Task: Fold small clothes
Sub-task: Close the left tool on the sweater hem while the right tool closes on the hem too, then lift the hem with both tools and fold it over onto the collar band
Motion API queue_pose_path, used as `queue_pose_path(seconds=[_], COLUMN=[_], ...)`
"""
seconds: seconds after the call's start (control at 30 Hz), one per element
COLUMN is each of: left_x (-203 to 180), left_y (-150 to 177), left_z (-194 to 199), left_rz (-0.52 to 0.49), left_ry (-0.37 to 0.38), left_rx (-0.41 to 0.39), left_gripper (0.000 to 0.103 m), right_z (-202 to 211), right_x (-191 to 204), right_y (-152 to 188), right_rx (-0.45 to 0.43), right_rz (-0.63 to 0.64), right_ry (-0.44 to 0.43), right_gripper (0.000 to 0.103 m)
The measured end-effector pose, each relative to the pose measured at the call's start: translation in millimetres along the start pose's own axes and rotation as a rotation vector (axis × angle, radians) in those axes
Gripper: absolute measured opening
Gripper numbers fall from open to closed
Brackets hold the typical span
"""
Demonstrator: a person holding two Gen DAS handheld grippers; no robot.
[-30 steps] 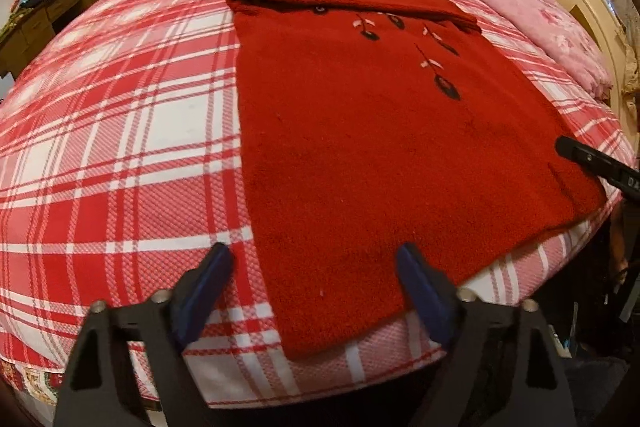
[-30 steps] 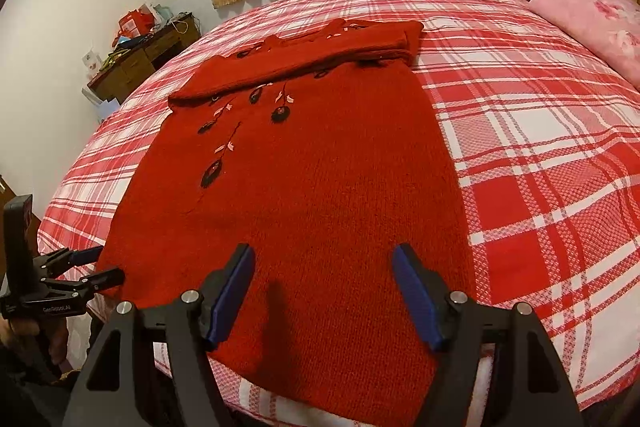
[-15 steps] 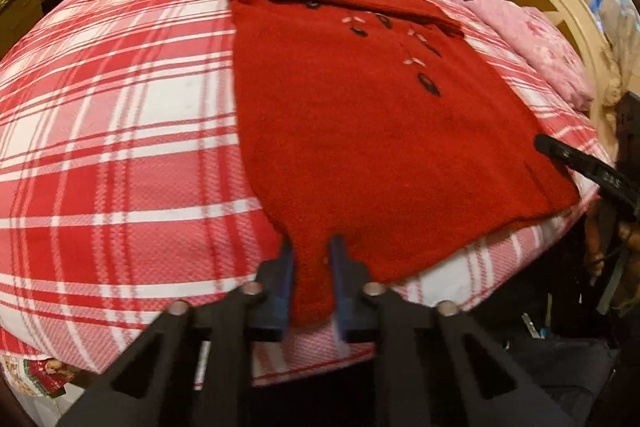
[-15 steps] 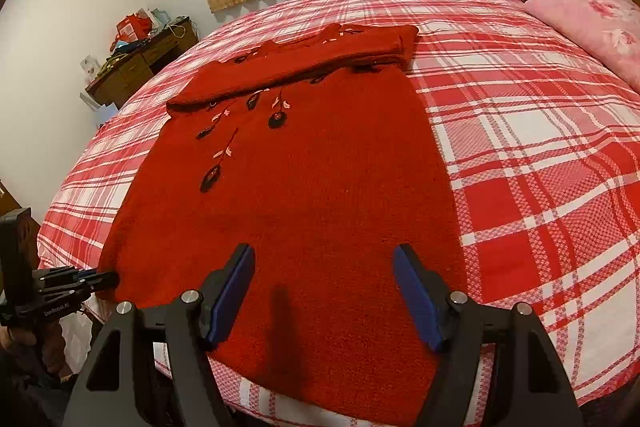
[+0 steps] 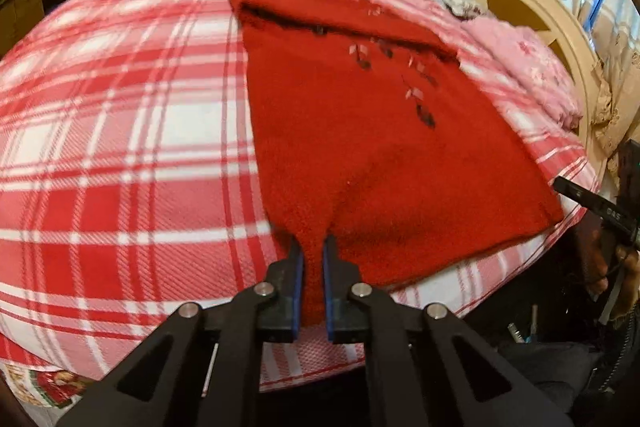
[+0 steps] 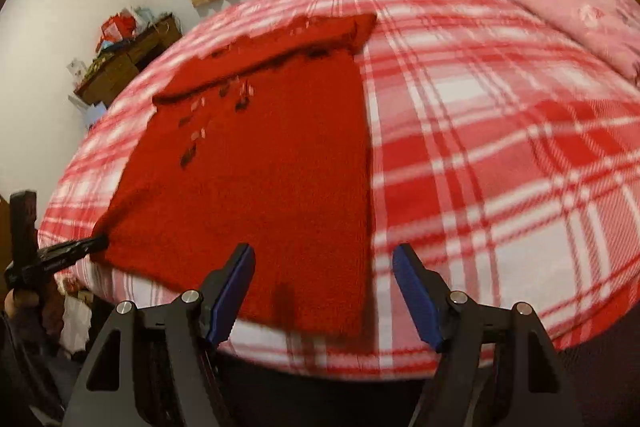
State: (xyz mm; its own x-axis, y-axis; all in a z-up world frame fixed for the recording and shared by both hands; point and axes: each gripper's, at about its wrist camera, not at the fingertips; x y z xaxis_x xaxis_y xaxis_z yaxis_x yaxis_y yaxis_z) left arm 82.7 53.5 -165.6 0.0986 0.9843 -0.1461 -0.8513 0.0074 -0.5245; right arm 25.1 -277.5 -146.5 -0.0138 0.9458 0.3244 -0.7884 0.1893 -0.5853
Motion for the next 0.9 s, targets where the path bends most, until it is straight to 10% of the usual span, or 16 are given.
queue_pose_path(seconds=[0.3,0.53,0.9], left_x=[2,5,16], left_y=[2,4,-5], left_z=[-6,-5,13], left_rz=[0.041,0.051,0.078], left_ry=[0.017,-0.009,0.087], left_rx=[0.018,0.005,-0.047], left_gripper=[0.009,0.021,0.008], right_z=[-3,-4,30], right_x=[-5,-12,-9], right_y=[9,12,4], right_rx=[0.034,0.022,-0.168], right_rz=[-0.024,-0.048,-0.044], right_ry=[-0.045,-0.089,-0.193], right_gripper=[0.023,0.009,0.007])
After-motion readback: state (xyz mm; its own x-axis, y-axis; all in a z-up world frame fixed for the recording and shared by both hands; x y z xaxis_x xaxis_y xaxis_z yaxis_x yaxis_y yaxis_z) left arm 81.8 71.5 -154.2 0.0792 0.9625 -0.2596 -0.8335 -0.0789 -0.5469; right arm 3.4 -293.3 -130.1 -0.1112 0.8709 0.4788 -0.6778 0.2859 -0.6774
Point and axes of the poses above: each gripper's, at about its wrist camera, not at the fingertips, and z roughly against the way its jaws point, x to its left, y to its underside, and after that the axes turned 8 degrees about -y, right-handed
